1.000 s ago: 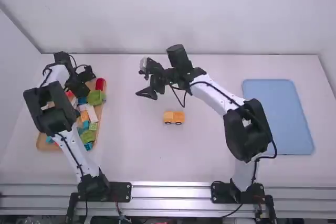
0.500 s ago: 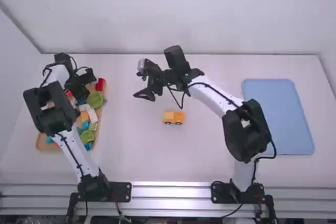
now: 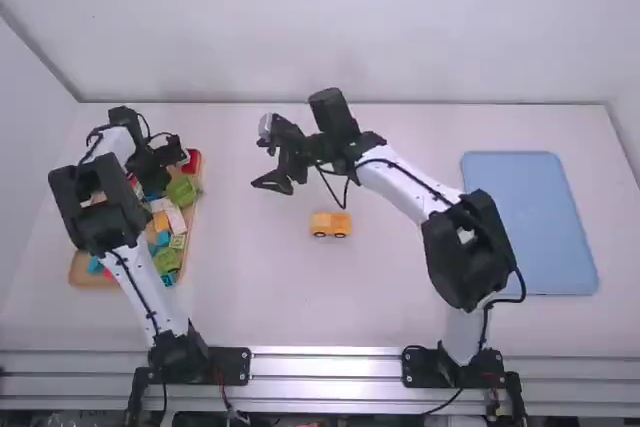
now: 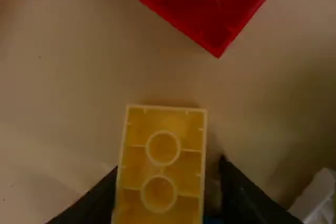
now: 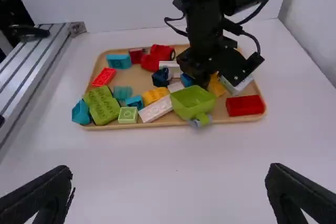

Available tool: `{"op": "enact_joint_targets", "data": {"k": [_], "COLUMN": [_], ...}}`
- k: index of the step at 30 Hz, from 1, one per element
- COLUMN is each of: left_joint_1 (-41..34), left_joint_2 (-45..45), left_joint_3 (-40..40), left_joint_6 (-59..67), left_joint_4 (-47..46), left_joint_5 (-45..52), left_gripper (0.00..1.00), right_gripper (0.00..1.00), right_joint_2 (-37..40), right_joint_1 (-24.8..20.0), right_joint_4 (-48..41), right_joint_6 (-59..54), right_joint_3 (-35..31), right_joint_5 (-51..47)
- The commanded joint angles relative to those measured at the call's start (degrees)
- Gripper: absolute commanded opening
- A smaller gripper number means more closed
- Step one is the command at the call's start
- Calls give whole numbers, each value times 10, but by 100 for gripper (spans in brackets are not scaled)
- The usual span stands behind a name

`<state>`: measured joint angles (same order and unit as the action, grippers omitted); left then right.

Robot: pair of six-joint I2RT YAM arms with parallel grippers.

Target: Assemble lego blocks to make yellow taxi

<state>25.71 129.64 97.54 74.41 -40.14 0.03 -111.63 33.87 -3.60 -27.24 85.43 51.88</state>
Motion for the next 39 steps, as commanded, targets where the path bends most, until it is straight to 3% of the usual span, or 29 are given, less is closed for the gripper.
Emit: {"op": "enact_joint_targets", "data": {"k": [1, 10, 14, 20, 28, 36, 39], "left_joint_1": [3, 3, 3, 15, 64, 48, 29], "left_joint_2": [8, 8, 7, -23, -135, -288, -369], "left_joint_3": [-5, -4, -4, -3, -15, -162, -230], "left_joint_6": [0, -9, -45, -94, -115, -52, -28], "left_joint_4": [-2, 2, 25, 24, -46, -2, 37], "left_joint_5": [6, 35, 39, 62, 266, 432, 547], "left_gripper": [38, 26, 26, 9, 2, 2, 2], "right_gripper": [98, 98, 98, 98, 98, 98, 98], "right_joint_2": [-4, -4, -4, -4, -4, -4, -4], "right_joint_1": [2, 2, -2, -7, -19, -41, -48], "right_joint_4": [2, 1, 1, 1, 1, -8, -7], "right_joint_6": [0, 1, 5, 4, 3, 4, -2], "right_joint_3": [19, 19, 19, 19, 19, 19, 19], "right_joint_5": [2, 2, 2, 3, 4, 5, 25]}}
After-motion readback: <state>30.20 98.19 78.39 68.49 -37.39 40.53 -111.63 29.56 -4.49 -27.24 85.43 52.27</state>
